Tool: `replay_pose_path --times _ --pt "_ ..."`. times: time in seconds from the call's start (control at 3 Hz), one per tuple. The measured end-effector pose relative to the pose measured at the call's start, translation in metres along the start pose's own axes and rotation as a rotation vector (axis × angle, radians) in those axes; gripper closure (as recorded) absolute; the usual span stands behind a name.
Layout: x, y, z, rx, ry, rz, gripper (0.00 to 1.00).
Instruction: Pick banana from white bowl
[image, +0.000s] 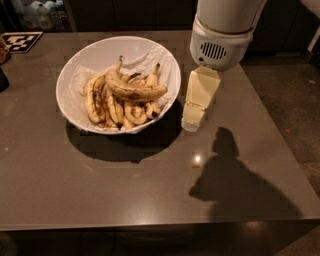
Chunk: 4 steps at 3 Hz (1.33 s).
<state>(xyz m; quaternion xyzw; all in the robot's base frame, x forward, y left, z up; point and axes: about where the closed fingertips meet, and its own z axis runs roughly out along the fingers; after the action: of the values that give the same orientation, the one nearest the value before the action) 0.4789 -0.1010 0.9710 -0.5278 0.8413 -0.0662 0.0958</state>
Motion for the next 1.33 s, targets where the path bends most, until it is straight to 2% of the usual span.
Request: replay_pose_path --times 0.67,1.0,1.33 --pt "-0.088 0.005 0.024 0.014 0.044 -0.105 0.00" --pt "-0.102 0.003 0.026 0.027 0.009 -0.114 0.00" --pt "-0.119 -0.002 0.025 0.008 -0.031 -0.096 0.00"
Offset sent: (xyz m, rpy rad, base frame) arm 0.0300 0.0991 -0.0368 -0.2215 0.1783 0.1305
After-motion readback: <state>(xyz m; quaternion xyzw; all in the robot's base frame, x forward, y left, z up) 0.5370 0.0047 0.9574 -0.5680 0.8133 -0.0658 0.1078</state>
